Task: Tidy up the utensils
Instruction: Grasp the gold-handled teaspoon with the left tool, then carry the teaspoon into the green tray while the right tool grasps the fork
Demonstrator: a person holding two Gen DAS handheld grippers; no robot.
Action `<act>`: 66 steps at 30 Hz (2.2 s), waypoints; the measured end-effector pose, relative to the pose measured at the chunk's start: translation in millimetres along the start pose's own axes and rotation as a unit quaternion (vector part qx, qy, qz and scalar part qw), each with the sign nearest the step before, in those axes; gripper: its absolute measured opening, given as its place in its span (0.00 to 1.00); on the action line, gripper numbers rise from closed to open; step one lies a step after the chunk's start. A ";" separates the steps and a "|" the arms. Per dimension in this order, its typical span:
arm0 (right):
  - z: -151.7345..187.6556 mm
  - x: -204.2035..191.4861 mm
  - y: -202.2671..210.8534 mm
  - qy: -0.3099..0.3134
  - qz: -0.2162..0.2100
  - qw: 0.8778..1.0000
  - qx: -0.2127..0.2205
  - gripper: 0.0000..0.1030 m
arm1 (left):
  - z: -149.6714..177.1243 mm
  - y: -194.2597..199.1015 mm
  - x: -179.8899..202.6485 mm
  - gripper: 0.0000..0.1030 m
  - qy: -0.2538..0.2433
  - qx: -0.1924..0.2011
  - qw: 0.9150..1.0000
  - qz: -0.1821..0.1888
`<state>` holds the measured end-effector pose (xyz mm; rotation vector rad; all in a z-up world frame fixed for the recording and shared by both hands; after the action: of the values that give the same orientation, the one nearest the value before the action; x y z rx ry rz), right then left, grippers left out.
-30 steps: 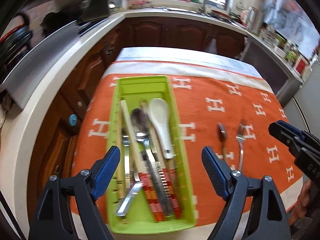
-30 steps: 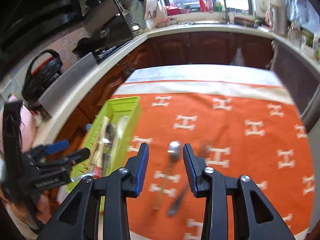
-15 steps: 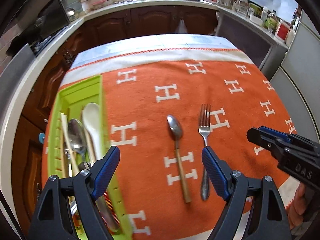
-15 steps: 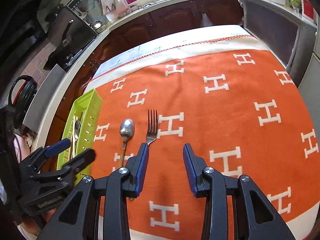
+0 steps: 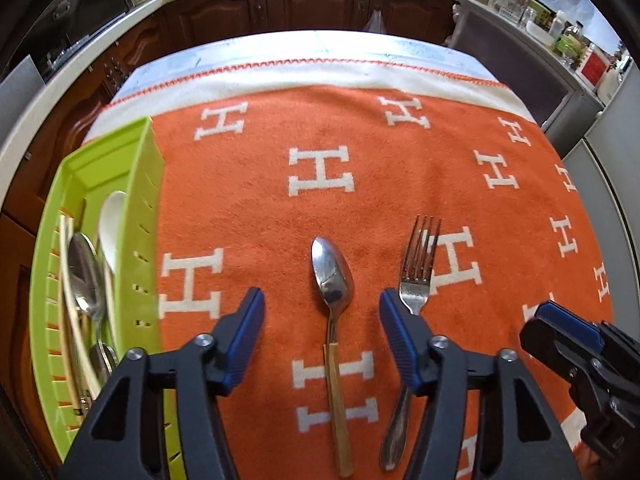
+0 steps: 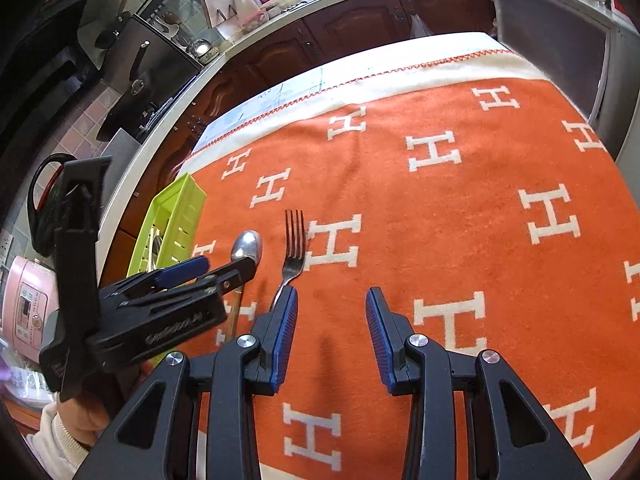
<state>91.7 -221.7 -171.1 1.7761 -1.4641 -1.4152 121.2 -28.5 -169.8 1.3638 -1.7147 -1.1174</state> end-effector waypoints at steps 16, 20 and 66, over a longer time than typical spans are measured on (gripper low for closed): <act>-0.7 9.3 -20.6 -0.007 -0.007 1.000 -0.013 0.35 | 1.2 -10.2 14.5 0.06 -0.034 0.051 0.998 0.008; -2.2 10.1 -25.3 -0.011 -0.016 1.000 -0.018 0.35 | -0.7 -10.8 15.8 0.03 -0.034 0.055 0.997 0.030; -1.3 -152.1 -14.8 0.166 -0.073 0.980 0.083 0.02 | 83.8 215.2 -140.8 0.02 0.077 0.198 0.976 0.049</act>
<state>112.0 -79.9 -118.1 2.1395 -1.3277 -1.0176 -6.9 145.1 -6.7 1.5361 -1.9319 -0.6169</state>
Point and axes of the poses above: each gripper's, at about its wrist camera, not at the fingertips, and y roughly against the way its jaws point, x to its right, z to its underside, the point moved 1 cm from there along -y, roughly the way its jaws point, and after that the axes turned 7 degrees about -y, right-handed, at the moved point
